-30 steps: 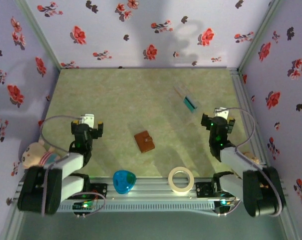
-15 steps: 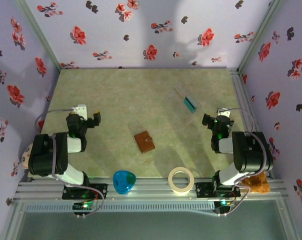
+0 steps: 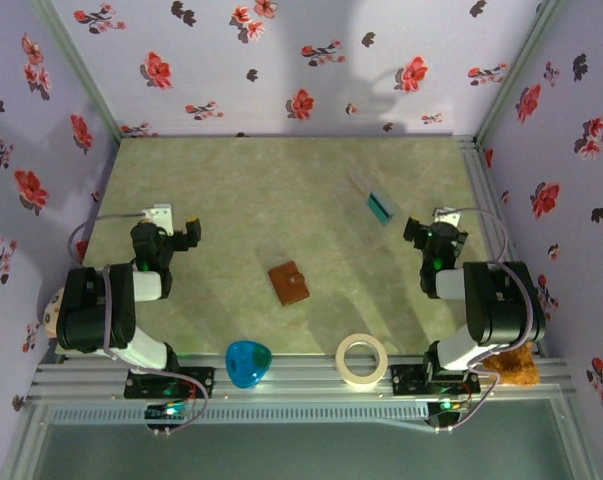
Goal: Put the credit cards into the card holder
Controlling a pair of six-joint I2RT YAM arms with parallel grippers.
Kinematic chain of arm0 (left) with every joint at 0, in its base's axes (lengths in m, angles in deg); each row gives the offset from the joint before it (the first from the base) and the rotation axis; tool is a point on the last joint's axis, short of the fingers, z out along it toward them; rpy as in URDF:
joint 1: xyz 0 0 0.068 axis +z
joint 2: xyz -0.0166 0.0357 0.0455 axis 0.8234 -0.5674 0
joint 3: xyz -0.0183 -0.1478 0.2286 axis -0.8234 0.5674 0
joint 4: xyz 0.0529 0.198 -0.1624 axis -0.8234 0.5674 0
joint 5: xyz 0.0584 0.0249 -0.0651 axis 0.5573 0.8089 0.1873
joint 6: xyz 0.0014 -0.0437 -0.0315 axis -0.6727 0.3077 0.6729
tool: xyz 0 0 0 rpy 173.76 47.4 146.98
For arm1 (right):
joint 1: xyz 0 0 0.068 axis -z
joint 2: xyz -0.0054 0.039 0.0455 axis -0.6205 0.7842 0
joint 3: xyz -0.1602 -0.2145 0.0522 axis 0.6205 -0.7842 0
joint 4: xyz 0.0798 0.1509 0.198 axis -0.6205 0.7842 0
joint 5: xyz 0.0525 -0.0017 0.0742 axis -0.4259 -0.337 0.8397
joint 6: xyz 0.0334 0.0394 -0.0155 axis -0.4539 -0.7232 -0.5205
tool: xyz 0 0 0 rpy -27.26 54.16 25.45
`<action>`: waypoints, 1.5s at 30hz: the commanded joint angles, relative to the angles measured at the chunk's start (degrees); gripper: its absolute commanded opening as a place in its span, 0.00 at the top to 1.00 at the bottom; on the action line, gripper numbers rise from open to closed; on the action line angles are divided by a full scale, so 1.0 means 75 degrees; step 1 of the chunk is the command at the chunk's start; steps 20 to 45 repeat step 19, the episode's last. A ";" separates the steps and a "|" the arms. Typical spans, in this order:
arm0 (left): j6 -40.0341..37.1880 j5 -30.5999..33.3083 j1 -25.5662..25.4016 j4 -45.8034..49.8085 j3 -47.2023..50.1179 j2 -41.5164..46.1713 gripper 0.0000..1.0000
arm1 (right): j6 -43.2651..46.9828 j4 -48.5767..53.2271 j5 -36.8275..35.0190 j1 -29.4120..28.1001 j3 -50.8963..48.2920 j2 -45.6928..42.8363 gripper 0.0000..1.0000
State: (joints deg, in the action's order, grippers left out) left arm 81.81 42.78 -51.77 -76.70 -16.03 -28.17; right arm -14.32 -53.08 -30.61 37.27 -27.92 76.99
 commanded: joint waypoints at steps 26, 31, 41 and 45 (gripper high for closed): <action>0.0055 -0.0072 -0.0008 0.0000 0.0027 0.0012 0.00 | 0.0173 0.0182 0.0503 0.0015 0.0248 -0.0040 0.01; 0.0055 -0.0072 -0.0008 0.0000 0.0027 0.0012 0.00 | 0.0173 0.0182 0.0503 0.0015 0.0248 -0.0040 0.01; 0.0055 -0.0072 -0.0008 0.0000 0.0027 0.0012 0.00 | 0.0173 0.0182 0.0503 0.0015 0.0248 -0.0040 0.01; 0.0055 -0.0072 -0.0008 0.0000 0.0027 0.0012 0.00 | 0.0173 0.0182 0.0503 0.0015 0.0248 -0.0040 0.01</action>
